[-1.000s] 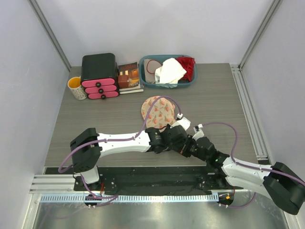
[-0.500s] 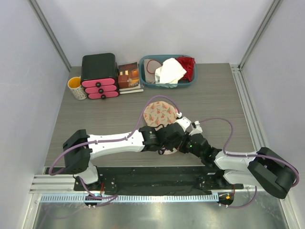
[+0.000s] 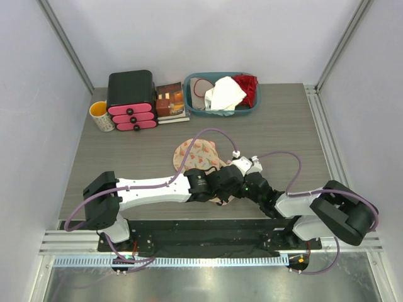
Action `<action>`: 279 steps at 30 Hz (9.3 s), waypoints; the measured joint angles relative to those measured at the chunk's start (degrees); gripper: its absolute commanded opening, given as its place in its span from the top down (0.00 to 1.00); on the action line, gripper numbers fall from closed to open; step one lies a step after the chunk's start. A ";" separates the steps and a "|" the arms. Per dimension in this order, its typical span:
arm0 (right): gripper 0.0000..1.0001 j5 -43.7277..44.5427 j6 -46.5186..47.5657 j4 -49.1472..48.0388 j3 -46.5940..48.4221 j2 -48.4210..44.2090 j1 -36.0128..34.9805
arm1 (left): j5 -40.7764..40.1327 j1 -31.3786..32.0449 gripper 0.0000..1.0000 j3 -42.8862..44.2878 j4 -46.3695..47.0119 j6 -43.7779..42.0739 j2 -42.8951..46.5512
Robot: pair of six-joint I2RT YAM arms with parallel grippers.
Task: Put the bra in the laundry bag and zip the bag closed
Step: Adjust the bra in the laundry bag.
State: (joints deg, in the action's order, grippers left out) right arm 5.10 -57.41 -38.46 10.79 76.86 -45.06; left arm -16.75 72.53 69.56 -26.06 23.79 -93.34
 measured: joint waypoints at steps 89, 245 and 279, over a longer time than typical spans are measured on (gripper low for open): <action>0.98 -14.45 3.65 3.17 1.53 -3.96 11.47 | -2.45 -0.07 1.00 -0.15 0.20 1.38 -0.04; 0.35 2.89 -1.70 23.52 1.46 -26.38 -2.56 | -7.96 6.84 0.41 -49.83 14.62 30.08 60.70; 0.59 -21.05 10.08 9.75 -2.32 -8.09 -3.13 | -19.98 6.86 0.67 -16.87 0.15 1.46 4.92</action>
State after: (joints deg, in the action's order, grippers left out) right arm -15.94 -47.33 -28.71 8.47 68.77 -48.18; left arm -36.73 79.40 52.69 -25.91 25.26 -88.42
